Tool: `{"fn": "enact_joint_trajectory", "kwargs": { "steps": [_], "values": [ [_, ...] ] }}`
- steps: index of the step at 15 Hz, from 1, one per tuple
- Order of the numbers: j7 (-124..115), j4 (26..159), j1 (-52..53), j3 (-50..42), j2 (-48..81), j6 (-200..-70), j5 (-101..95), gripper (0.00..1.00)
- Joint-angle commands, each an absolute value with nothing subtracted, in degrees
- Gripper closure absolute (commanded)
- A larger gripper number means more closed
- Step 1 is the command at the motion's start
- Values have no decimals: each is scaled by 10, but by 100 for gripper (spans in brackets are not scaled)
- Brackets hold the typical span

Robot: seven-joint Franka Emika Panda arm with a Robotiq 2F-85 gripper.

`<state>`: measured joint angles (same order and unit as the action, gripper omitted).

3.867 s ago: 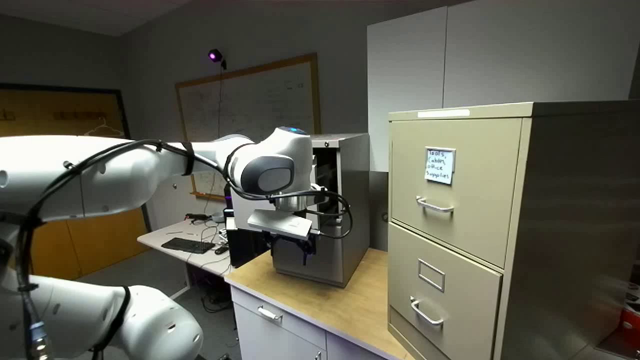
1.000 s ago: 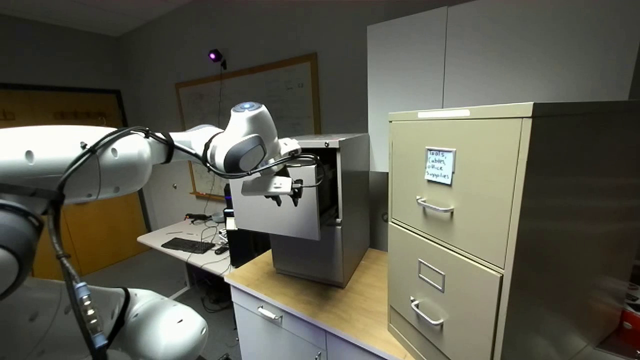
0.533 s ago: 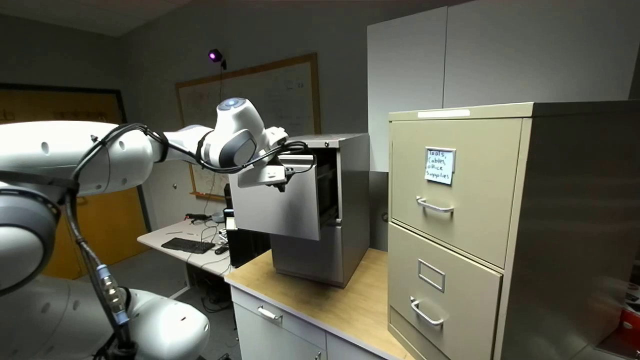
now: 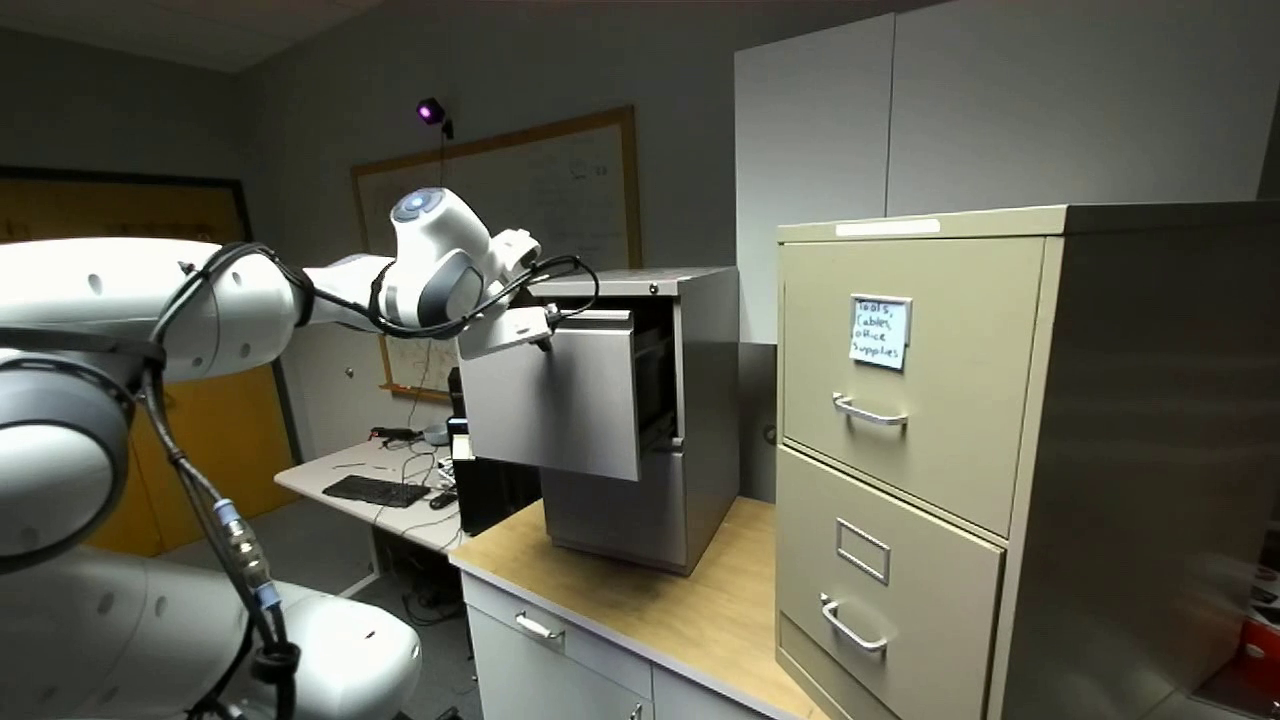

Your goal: Close the upper drawer of the left cabinet

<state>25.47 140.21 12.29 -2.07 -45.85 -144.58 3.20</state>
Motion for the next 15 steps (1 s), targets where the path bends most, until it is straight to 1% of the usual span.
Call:
{"fn": "enact_joint_trajectory", "kwargs": {
  "steps": [1, 9, 15],
  "values": [
    [235, 1392, 129, -18, -432, -1485, 16, 100],
    [240, 1335, 156, -66, -343, -1523, 49, 100],
    [266, 1292, 178, -147, -283, -1515, 123, 100]
  ]
}}
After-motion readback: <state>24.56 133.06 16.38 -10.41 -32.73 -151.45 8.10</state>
